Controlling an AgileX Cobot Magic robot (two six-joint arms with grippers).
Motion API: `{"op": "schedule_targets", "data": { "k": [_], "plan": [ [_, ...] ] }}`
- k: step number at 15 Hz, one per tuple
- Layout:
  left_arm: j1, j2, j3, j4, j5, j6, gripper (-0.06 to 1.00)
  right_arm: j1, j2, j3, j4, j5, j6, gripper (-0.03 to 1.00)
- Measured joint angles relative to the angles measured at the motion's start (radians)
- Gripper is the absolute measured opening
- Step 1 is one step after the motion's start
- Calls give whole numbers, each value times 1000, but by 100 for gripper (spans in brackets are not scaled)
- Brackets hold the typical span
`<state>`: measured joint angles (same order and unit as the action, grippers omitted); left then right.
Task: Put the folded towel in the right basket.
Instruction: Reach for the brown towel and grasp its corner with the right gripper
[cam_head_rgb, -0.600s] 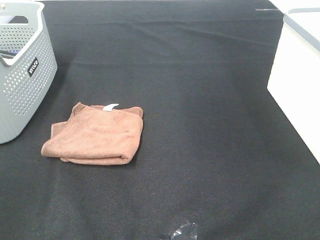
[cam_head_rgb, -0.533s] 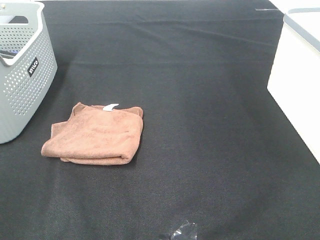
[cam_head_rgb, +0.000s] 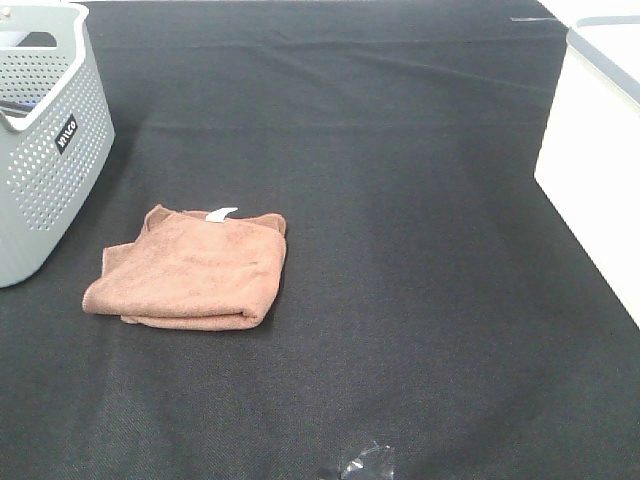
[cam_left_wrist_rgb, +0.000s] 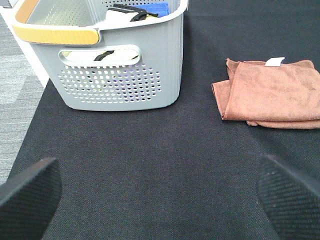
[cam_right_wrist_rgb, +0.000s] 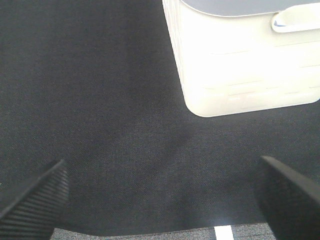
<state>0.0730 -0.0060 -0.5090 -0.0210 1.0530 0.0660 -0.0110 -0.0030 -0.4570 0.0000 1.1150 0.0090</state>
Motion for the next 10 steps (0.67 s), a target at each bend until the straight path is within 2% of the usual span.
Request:
{"op": "schedule_targets", "data": {
  "k": [10],
  "plan": [
    [0,0,0,0,0,0,99,0,0,0,0,0,0,97]
  ]
}}
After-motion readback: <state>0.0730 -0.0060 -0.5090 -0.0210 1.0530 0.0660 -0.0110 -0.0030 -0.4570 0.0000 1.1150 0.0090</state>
